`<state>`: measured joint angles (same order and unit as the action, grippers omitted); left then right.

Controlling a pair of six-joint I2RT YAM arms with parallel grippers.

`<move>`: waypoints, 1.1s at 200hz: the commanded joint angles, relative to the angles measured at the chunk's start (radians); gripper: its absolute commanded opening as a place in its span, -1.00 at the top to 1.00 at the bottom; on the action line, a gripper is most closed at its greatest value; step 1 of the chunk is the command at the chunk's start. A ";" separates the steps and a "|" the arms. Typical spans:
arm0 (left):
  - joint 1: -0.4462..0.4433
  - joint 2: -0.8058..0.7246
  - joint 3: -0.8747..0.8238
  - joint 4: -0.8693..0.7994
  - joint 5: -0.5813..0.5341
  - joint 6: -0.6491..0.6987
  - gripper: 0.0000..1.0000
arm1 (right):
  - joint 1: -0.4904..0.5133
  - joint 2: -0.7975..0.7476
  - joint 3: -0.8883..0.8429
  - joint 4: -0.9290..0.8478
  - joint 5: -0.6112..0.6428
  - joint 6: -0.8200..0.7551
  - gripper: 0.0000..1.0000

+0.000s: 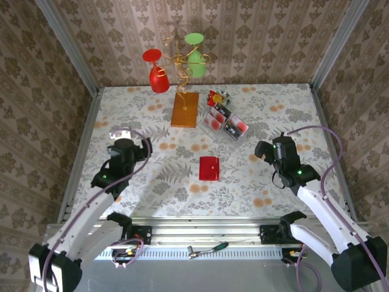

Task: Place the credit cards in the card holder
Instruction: Reset both arms

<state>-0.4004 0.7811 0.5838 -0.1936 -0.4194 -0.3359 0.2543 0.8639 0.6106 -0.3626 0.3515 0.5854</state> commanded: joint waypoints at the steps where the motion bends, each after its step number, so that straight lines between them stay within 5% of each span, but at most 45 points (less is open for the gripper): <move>1: 0.052 -0.062 -0.073 0.119 -0.089 0.146 -1.00 | -0.014 0.005 -0.052 0.196 0.204 -0.043 -1.00; 40: 0.164 -0.042 -0.155 0.244 -0.116 0.191 -1.00 | -0.025 0.144 -0.041 0.310 0.321 -0.076 -1.00; 104: 0.282 0.290 -0.208 0.621 -0.061 0.267 -1.00 | -0.032 0.321 -0.040 0.546 0.451 -0.294 -1.00; 193: 0.300 0.684 -0.262 1.180 0.111 0.401 -1.00 | -0.099 0.621 -0.229 1.272 0.139 -0.576 -1.00; 220: 0.298 0.729 -0.262 1.214 0.170 0.419 -1.00 | -0.136 0.602 -0.266 1.293 0.034 -0.551 -1.00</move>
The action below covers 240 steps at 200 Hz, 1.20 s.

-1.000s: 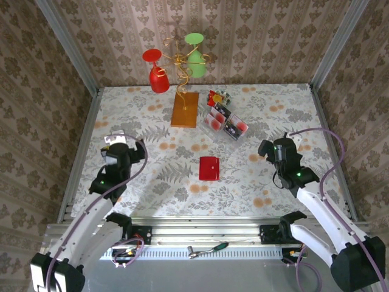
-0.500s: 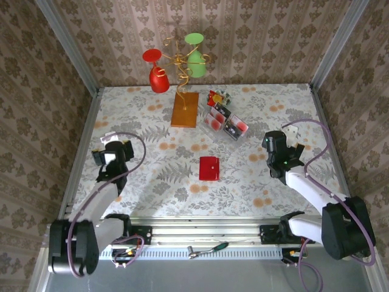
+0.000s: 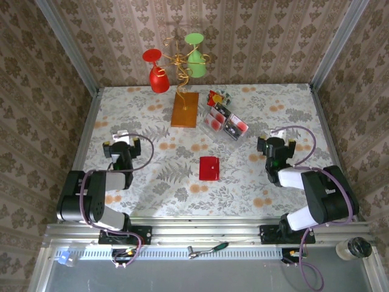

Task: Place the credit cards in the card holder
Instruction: Reset both arms

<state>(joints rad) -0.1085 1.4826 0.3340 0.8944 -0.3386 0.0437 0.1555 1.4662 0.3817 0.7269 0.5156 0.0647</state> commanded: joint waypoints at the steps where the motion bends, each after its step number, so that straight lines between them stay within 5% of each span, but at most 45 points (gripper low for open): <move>1: 0.007 0.030 -0.012 0.128 0.092 0.041 -1.00 | -0.039 -0.002 -0.038 0.202 -0.139 -0.029 -1.00; 29: 0.001 0.084 -0.004 0.159 0.106 0.055 -1.00 | -0.068 0.106 -0.094 0.430 -0.207 -0.038 -1.00; 70: 0.023 0.082 0.025 0.097 0.142 0.041 -1.00 | -0.118 0.069 0.032 0.121 -0.334 -0.005 -1.00; 90: 0.080 0.075 0.059 0.023 0.242 0.007 -1.00 | -0.129 0.072 0.033 0.119 -0.350 0.000 -1.00; 240: 0.069 0.075 0.048 0.045 0.227 0.016 -1.00 | -0.112 0.063 0.019 0.144 -0.319 -0.011 -1.00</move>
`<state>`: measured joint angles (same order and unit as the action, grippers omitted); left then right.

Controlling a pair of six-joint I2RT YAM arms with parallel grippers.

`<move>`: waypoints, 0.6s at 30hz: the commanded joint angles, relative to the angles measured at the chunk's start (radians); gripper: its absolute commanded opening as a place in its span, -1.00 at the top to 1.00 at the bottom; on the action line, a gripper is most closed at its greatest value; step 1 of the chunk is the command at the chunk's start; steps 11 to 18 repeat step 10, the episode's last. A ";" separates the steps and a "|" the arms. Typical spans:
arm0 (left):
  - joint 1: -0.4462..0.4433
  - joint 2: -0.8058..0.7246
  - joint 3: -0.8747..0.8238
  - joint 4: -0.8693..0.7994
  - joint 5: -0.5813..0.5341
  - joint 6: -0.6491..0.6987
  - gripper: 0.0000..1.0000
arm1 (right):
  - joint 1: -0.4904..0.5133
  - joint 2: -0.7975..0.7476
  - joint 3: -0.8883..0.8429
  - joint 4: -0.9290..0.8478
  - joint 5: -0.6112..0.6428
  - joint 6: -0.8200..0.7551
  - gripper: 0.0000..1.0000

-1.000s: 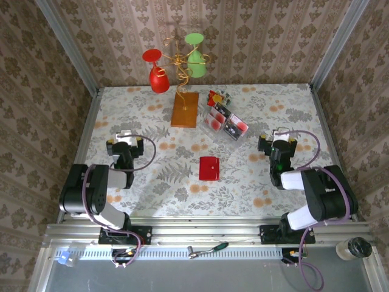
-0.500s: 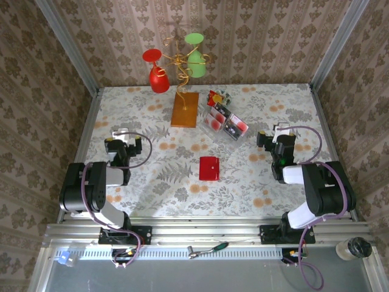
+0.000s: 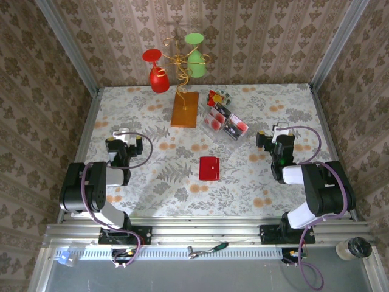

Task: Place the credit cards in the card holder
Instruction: Reset both arms

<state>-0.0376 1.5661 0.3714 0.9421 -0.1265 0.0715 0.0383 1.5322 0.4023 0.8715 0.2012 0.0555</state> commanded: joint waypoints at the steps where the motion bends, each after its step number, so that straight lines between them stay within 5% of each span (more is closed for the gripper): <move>1: -0.001 -0.008 0.011 -0.003 0.014 -0.012 -1.00 | 0.005 -0.003 -0.001 -0.001 -0.005 -0.002 -1.00; 18: -0.001 -0.009 0.011 -0.001 0.014 -0.012 -1.00 | -0.003 -0.004 -0.005 0.001 -0.025 -0.001 -1.00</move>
